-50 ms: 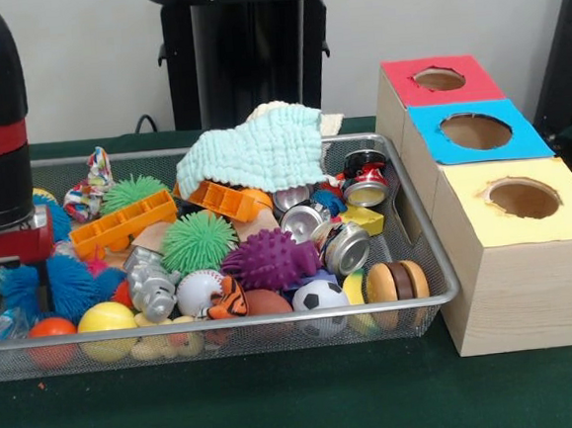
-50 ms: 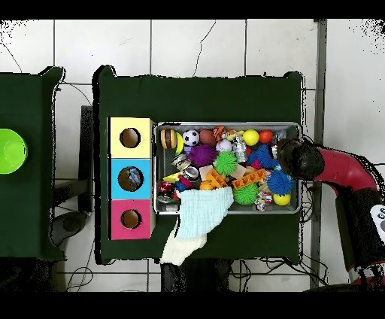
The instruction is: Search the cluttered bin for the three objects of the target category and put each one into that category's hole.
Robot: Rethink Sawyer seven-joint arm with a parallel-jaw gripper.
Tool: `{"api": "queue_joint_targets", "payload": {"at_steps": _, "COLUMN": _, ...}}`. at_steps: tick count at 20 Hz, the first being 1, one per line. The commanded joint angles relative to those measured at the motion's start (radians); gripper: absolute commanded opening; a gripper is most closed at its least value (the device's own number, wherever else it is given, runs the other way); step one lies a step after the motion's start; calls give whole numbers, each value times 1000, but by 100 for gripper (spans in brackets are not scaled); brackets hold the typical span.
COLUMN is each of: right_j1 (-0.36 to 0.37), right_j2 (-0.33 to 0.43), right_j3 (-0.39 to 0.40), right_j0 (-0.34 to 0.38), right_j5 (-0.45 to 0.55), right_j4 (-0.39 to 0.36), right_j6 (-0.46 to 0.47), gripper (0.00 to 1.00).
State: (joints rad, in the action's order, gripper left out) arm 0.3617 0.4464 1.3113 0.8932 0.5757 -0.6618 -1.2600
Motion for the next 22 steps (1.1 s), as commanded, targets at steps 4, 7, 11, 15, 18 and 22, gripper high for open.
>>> {"api": "queue_joint_targets", "payload": {"at_steps": 4, "right_j1": -62, "right_j2": 37, "right_j3": -39, "right_j0": 7, "right_j5": 67, "right_j4": -8, "right_j6": 131, "gripper": 100}}
{"api": "queue_joint_targets", "payload": {"at_steps": 7, "right_j1": -89, "right_j2": 19, "right_j3": -111, "right_j0": -9, "right_j5": -39, "right_j4": -92, "right_j6": 138, "gripper": 100}}
{"api": "queue_joint_targets", "payload": {"at_steps": 11, "right_j1": -50, "right_j2": -34, "right_j3": -151, "right_j0": -60, "right_j5": -113, "right_j4": -179, "right_j6": 89, "gripper": 100}}
{"api": "queue_joint_targets", "payload": {"at_steps": 15, "right_j1": 4, "right_j2": -29, "right_j3": -123, "right_j0": -65, "right_j5": -121, "right_j4": -195, "right_j6": 74, "gripper": 100}}
{"api": "queue_joint_targets", "payload": {"at_steps": 18, "right_j1": 7, "right_j2": 3, "right_j3": -106, "right_j0": -50, "right_j5": -125, "right_j4": -183, "right_j6": 70, "gripper": 100}}
{"api": "queue_joint_targets", "payload": {"at_steps": 22, "right_j1": 8, "right_j2": 1, "right_j3": -96, "right_j0": -50, "right_j5": -101, "right_j4": -178, "right_j6": 54, "gripper": 0}}
